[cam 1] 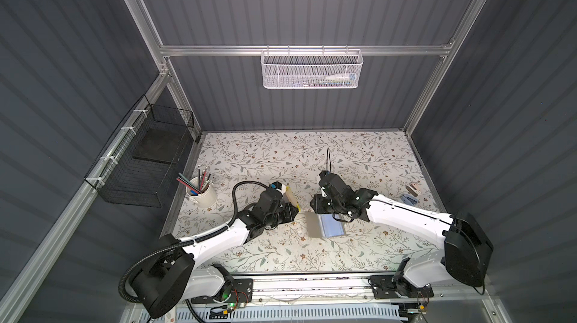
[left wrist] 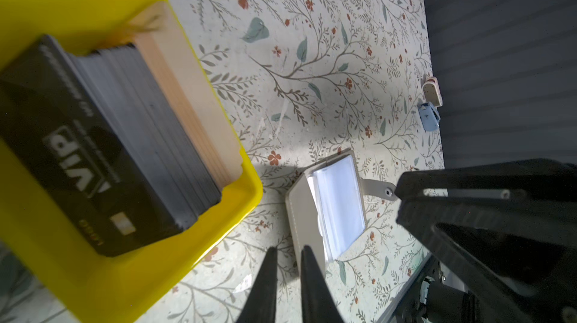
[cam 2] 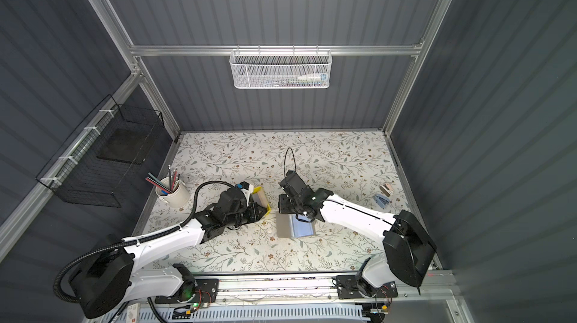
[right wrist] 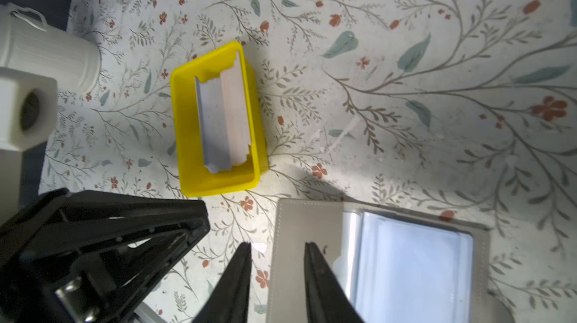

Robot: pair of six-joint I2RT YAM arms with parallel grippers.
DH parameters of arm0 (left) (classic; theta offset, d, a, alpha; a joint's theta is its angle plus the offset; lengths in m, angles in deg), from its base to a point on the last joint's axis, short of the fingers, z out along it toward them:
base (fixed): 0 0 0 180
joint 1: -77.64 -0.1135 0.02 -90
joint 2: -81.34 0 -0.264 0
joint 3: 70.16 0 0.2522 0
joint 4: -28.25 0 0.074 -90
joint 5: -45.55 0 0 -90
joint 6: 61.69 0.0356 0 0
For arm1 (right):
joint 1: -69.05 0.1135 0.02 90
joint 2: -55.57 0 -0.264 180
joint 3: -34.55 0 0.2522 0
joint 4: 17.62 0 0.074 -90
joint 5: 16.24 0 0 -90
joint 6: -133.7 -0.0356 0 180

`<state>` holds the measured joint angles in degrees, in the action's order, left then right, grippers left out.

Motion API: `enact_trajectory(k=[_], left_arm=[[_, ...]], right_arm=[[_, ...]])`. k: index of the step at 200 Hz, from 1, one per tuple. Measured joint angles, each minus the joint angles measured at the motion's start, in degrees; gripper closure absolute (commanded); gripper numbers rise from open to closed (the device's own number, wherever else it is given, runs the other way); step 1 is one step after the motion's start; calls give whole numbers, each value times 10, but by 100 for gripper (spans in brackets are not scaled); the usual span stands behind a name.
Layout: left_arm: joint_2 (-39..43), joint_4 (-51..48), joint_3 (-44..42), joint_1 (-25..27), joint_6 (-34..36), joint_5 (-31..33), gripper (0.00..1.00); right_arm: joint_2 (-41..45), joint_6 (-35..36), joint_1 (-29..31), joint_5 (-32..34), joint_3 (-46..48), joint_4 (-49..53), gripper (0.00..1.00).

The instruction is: Put the credit cards into the card holder

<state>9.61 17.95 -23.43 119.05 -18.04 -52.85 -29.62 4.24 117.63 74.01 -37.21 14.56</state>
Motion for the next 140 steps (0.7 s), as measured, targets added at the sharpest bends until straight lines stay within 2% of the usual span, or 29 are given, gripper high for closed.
enact_trajectory(k=[85, 140], left_arm=[[21, -80, 0, -80, 30, -2, 83], [17, -98, 0, -119, 42, -5, 83]], right_arm=[[-148, 17, 24, -5, -124, 6, 30], [-207, 32, 30, -7, -172, 20, 25]])
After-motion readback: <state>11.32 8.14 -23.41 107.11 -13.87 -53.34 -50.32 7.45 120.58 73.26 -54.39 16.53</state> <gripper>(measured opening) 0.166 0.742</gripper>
